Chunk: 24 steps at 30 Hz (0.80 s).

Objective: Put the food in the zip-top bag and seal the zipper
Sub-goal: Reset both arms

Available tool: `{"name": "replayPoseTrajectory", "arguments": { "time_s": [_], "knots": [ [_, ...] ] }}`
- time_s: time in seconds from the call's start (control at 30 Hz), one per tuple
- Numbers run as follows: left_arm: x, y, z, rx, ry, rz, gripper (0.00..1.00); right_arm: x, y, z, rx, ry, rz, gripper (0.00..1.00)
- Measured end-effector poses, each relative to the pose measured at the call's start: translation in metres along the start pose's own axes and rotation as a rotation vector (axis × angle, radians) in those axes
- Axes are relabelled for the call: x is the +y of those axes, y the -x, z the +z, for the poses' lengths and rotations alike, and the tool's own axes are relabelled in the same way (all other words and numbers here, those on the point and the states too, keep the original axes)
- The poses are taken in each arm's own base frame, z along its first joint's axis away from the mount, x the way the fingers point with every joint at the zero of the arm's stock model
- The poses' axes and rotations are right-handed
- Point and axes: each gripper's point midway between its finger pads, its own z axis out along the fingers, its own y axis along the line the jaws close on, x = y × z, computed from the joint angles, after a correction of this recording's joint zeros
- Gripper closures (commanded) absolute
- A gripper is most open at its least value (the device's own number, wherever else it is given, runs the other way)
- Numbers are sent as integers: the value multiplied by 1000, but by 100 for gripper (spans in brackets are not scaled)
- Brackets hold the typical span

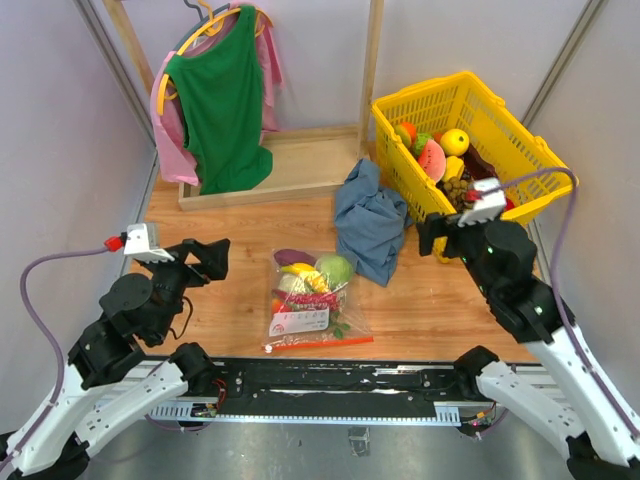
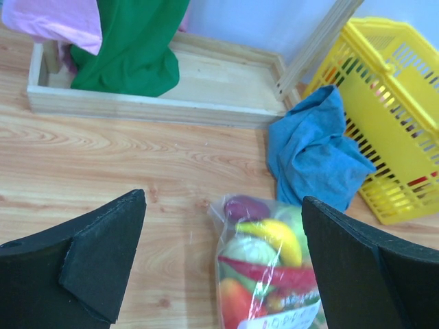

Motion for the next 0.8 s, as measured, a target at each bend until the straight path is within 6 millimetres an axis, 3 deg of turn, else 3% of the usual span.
{"name": "replayPoseTrajectory", "arguments": {
  "time_s": [0.13,0.3,0.5,0.63,0.8],
  "knots": [
    [0,19,-12,-55,-39,-48,1,-36,9,-39,-109,-146,33,2],
    [3,30,-22,-124,-73,-89,1,-62,9,-70,-196,-248,57,2],
    [9,8,-13,-103,-53,-42,1,-77,-11,-77,-196,-319,39,2],
    [11,-4,-8,-86,-40,-15,1,-80,-12,-79,-196,-338,28,2],
    [11,-5,-6,-94,-40,-10,1,-83,-11,-83,-207,-348,23,2]
  ]
}}
